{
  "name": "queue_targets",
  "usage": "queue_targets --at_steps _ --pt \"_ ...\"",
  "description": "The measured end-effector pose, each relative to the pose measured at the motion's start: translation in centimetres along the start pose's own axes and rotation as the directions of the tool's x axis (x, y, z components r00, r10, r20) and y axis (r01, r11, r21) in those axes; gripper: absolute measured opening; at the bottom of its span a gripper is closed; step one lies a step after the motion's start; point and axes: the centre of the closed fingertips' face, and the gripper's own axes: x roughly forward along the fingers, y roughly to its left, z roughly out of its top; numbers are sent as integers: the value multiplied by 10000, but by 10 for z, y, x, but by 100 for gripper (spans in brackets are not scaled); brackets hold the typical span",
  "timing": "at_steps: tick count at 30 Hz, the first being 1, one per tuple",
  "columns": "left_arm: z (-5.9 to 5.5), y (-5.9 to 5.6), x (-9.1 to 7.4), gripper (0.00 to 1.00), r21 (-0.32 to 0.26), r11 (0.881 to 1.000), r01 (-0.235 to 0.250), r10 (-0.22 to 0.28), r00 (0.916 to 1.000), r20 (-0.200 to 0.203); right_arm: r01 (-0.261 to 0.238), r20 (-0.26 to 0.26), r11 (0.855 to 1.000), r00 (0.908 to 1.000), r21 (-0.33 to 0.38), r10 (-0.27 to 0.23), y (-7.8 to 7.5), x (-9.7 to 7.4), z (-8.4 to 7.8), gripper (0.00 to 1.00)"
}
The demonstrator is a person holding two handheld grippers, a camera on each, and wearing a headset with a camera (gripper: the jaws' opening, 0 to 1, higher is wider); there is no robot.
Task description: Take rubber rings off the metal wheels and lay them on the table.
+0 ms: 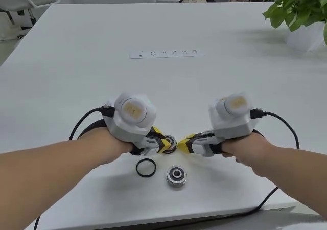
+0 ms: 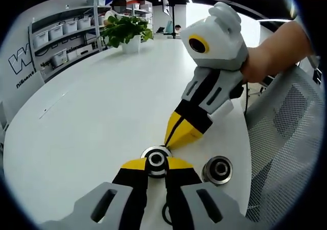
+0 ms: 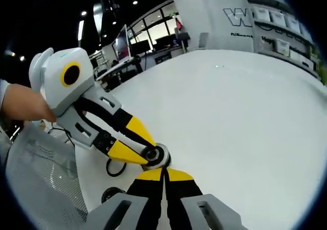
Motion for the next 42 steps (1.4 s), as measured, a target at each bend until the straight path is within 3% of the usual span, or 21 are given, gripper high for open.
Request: queue_targets --at_steps 8,14,28,35,42 --pt "0 -1 -1 8 -48 9999 -93 93 10000 7 -89 517 9932 9987 1159 29 -1 0 4 0" --pt "0 0 -1 8 -103 9998 -178 178 9998 54 -134 664 9952 9978 971 69 10 -1 7 0" --pt "0 -1 0 7 -160 9995 -275 275 9996 17 -422 650 9987 9971 275 403 14 3 11 0" --pt "0 -1 0 8 -116 9996 -263 263 9997 14 -990 1075 9942 9898 429 940 23 3 20 0" --pt "0 -1 1 8 -141 9995 -270 270 9996 36 -911 930 9946 9919 503 861 20 3 16 0"
